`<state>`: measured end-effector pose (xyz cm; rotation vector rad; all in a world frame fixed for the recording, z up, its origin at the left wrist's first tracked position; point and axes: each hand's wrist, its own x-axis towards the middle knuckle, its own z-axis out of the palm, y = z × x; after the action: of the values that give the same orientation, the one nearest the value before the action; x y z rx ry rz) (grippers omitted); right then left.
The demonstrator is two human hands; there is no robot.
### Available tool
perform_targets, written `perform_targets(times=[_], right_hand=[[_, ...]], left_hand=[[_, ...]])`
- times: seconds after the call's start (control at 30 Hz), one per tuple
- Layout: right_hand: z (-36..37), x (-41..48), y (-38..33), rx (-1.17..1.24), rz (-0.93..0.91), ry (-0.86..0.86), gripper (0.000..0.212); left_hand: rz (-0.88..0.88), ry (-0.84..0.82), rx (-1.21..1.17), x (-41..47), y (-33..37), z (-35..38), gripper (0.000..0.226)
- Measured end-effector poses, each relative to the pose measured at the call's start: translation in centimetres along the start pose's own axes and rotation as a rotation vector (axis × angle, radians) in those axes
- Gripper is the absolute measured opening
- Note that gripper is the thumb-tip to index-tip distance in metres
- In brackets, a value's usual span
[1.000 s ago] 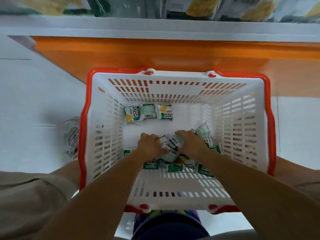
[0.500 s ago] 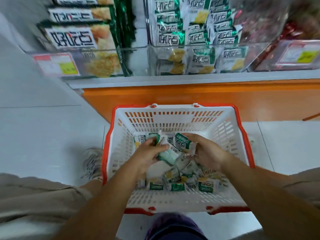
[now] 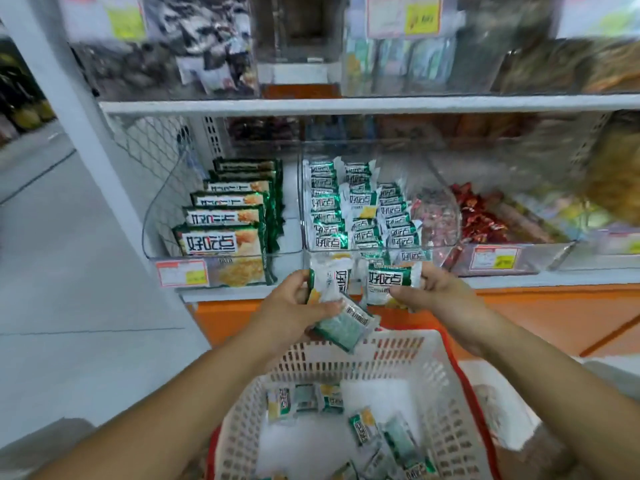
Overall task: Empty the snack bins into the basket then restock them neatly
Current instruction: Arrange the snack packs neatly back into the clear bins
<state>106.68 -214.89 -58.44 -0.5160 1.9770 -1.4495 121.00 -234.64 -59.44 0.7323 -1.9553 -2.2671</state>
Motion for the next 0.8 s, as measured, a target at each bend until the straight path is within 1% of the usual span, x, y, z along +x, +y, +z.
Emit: perform_targets(times=[0.03,0.07,0.13,0.17,0.27,0.33,0.37,0.4,0.5,0.6,0.63,0.7,0.73,0.77,0.8], right_hand=[[-0.8,0.2,-1.5,-0.008,-0.050,0.022,0.051],[-1.5,0.6,-3.0,-0.015,-0.088,0.043,0.041],[-2.5,1.3,-5.6,-0.078,-0.159,0.122,0.035],[-2.9,1.9,-6.5,-0.134,-0.191,0.171,0.034],[-3.3,4.4,-7.9,-0.346,-0.279,0.280,0.035],[-3.1,6.7,-7.7,-0.399,-0.292,0.320,0.033],[-2.9,7.7,-7.5,-0.410,-0.282,0.340,0.032],[-2.7,8.8,-7.2,-0.425,-0.259,0.353,0.032],[-1.8,11.2,-6.9,-0.484,-0.193,0.340,0.031],[-1.0,13.0,-6.7,-0.538,-0.186,0.292,0.031],[-0.8,13.6,-6.7,-0.550,-0.182,0.283,0.031],[-0.5,14.7,-6.4,-0.603,-0.208,0.288,0.034],[-0.4,15.2,-6.2,-0.651,-0.221,0.290,0.037],[-0.3,15.6,-6.2,-0.695,-0.225,0.286,0.040],[-0.1,15.7,-6.2,-0.724,-0.225,0.282,0.041]], left_hand=[[0.029,0.022,0.011,0.1,1.2,-0.2,0.081],[0.072,0.040,0.009,0.2,2.4,-0.4,0.086],[0.149,0.077,0.024,0.6,4.6,-0.9,0.086],[0.172,0.085,0.026,0.9,5.5,-1.0,0.082],[0.247,0.149,0.016,1.9,7.1,-2.0,0.063],[0.257,0.201,-0.032,2.8,7.5,-2.8,0.069],[0.263,0.234,-0.065,3.3,7.6,-3.2,0.068],[0.275,0.266,-0.096,3.7,7.9,-3.5,0.060],[0.293,0.302,-0.127,4.7,9.0,-4.1,0.037],[0.297,0.259,-0.078,5.1,9.5,-4.3,0.031],[0.296,0.242,-0.077,5.2,9.5,-4.4,0.036],[0.291,0.224,-0.074,5.3,9.5,-4.5,0.066],[0.281,0.227,-0.073,5.3,9.5,-4.6,0.077],[0.278,0.228,-0.075,5.4,9.5,-4.7,0.077],[0.284,0.230,-0.072,5.5,9.6,-4.7,0.066]])
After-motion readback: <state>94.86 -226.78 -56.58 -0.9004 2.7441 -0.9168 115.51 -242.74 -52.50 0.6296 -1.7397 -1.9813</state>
